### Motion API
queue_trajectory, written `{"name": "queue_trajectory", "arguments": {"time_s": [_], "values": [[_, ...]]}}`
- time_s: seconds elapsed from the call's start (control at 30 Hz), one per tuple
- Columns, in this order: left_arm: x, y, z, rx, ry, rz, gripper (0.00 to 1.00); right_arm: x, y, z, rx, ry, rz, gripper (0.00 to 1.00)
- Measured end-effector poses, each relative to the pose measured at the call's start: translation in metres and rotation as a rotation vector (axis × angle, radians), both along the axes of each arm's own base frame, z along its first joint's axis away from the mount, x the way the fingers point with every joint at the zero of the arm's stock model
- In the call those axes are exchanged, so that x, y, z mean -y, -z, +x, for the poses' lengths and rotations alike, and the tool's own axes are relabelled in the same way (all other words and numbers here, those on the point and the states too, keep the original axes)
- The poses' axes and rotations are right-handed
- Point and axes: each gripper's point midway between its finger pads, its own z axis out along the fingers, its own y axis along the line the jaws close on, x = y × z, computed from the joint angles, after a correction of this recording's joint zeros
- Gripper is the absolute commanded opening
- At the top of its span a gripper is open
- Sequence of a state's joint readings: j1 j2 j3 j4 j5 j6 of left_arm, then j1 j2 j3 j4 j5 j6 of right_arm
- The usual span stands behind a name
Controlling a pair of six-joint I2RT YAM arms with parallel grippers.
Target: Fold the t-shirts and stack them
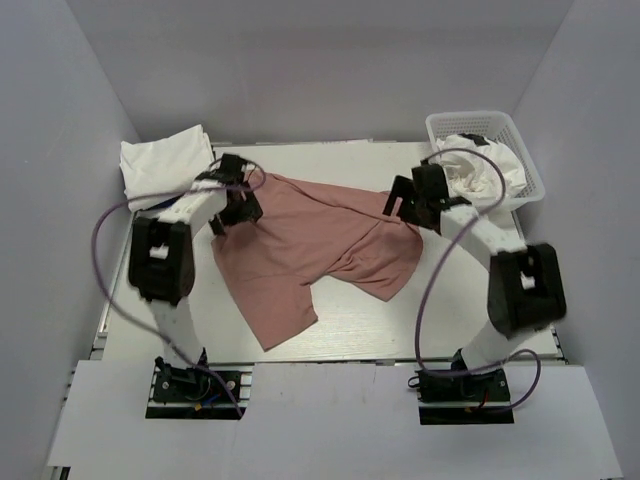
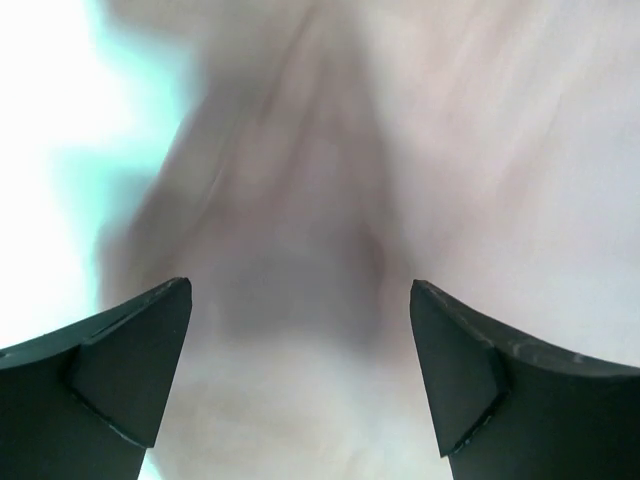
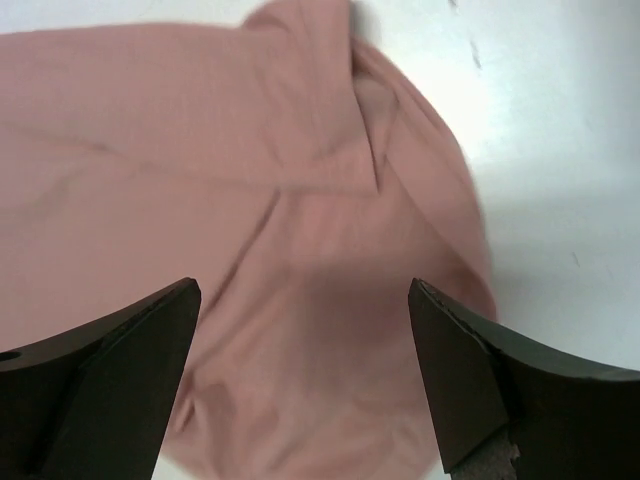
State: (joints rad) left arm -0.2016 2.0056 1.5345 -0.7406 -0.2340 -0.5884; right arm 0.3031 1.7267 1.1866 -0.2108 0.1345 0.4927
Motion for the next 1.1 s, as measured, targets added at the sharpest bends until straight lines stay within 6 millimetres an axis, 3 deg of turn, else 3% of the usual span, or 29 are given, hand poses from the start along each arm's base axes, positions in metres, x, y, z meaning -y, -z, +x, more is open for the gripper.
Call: {"name": "queue_trajectory", "arguments": {"time_s": [0.13,0.23,0.3,0.43,0.53,0.63,0.73,0.8,0.93,1.03,1.1], "values": [[-0.006,-0.032,-0.083,0.078,-0.057,-0.072,1.00,0.019,-0.018,-0.054,0.045,0.056,0.040,0.90],[-0.009,-0.037,-0.132,0.108,-0.093,-0.120,1.00,0.029,-0.002,-0.085,0.011,0.096,0.058,0.90],[-0.009,-0.029,-0.154,0.104,-0.106,-0.147,1.00,0.033,0.013,-0.104,-0.037,0.112,0.061,0.90],[-0.005,0.007,-0.195,-0.002,-0.121,-0.189,1.00,0.037,0.028,-0.128,-0.090,0.128,0.073,0.90],[0.002,0.016,-0.214,-0.053,-0.116,-0.226,1.00,0.037,0.032,-0.133,-0.102,0.125,0.079,0.89],[0.012,-0.001,-0.212,0.007,-0.083,-0.284,1.00,0.037,0.036,-0.136,-0.114,0.123,0.078,0.88],[0.024,-0.022,-0.215,0.073,-0.032,-0.352,1.00,0.038,0.042,-0.139,-0.131,0.125,0.073,0.77],[0.031,-0.027,-0.221,0.075,-0.001,-0.386,1.00,0.037,0.049,-0.140,-0.153,0.126,0.070,0.77],[0.041,-0.015,-0.246,-0.003,0.043,-0.429,1.00,0.034,0.067,-0.146,-0.224,0.116,0.068,0.70],[0.046,0.001,-0.273,-0.090,0.069,-0.455,1.00,0.029,0.068,-0.144,-0.226,0.102,0.086,0.68],[0.047,0.012,-0.293,-0.157,0.079,-0.461,1.00,0.028,0.069,-0.145,-0.227,0.096,0.094,0.60]]}}
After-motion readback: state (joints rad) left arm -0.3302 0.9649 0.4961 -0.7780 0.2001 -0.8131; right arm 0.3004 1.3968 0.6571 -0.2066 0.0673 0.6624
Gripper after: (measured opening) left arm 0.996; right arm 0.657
